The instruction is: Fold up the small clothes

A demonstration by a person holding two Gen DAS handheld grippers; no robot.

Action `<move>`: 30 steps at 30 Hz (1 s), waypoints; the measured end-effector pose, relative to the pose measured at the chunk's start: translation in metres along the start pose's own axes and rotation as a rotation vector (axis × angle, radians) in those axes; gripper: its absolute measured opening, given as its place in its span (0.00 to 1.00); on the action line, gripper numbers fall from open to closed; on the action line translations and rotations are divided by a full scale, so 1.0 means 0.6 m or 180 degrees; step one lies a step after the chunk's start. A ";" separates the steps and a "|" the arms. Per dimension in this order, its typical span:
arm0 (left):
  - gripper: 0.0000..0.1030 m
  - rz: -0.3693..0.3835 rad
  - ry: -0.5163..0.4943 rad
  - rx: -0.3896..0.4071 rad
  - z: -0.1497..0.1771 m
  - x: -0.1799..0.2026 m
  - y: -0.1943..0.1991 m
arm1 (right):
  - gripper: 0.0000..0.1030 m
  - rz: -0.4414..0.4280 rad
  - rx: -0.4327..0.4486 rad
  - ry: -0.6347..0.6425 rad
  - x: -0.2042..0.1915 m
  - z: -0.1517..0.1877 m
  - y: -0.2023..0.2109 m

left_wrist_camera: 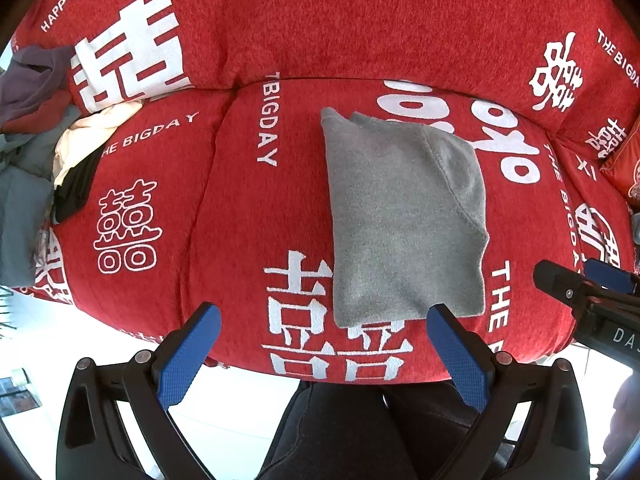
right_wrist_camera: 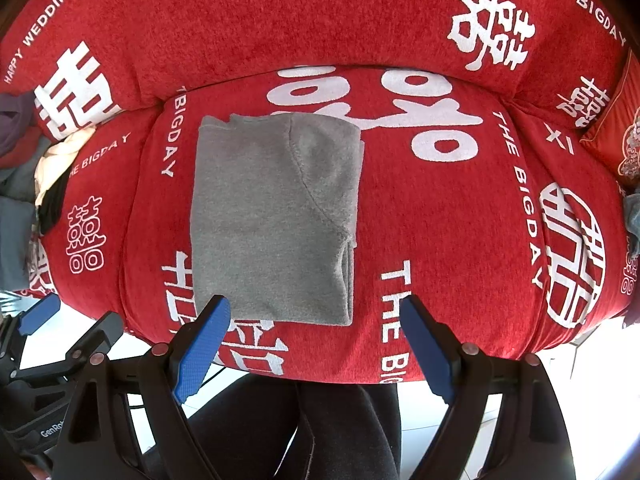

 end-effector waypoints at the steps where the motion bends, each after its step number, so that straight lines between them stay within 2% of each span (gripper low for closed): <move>1: 1.00 -0.0002 -0.0001 0.0001 0.000 0.000 0.000 | 0.86 -0.0002 -0.0001 0.0002 0.000 0.000 0.000; 30: 1.00 -0.0058 -0.0065 0.0008 -0.003 0.002 -0.003 | 0.86 0.0011 0.0008 0.0024 -0.003 -0.004 -0.001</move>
Point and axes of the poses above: each gripper's, at about its wrist camera, not at the fingertips, and y roughly against the way its jaws point, x to its right, z to its underside, the point moved 8 cm from there along -y, roughly the way its jaws point, and after that the axes turned 14 degrees about z, right-handed, at the moved point
